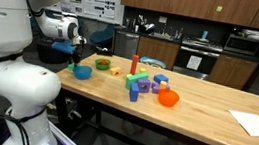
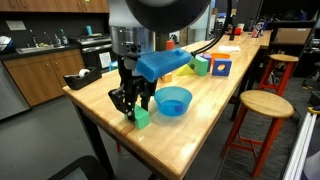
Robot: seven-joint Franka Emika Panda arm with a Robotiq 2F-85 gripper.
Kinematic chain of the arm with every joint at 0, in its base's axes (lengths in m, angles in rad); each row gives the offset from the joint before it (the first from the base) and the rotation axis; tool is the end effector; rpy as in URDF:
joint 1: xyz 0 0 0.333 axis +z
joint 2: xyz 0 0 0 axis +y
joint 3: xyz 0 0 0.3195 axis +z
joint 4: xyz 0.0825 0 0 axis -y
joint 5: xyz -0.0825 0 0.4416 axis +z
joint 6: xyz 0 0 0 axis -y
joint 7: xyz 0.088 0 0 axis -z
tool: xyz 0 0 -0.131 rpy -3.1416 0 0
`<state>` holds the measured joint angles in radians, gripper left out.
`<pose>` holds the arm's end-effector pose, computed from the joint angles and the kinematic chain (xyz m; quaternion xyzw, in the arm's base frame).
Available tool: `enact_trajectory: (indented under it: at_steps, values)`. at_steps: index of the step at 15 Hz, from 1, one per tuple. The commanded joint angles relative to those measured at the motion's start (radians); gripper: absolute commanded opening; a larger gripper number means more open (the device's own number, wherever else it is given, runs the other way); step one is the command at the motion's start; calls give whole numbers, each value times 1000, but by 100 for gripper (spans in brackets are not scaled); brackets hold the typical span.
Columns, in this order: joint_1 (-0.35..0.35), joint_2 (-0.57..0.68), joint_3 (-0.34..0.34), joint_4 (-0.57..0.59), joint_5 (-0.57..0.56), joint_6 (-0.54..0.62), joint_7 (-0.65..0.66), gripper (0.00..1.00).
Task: Move the green block to the right
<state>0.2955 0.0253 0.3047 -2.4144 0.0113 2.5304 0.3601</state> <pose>0.4438 0.3046 0.2445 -0.9923 -0.1150 -0.0374 0.0276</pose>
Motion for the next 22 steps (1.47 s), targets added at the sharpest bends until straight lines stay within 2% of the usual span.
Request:
enact_trajectory:
  at_steps: [1,2,7,11,16,22]
  values:
    - [4,0,-4,3,-10,-3,-3,22]
    - [4,1,-4,4,-13,-4,-2,15]
    - [7,-16,-1,-2,-11,-1,-6,15]
    - [15,-76,7,-19,1,-8,-18,15]
    - [14,-184,17,-32,-1,-26,-28,15]
    - [-6,-320,-6,-69,21,-17,-72,15]
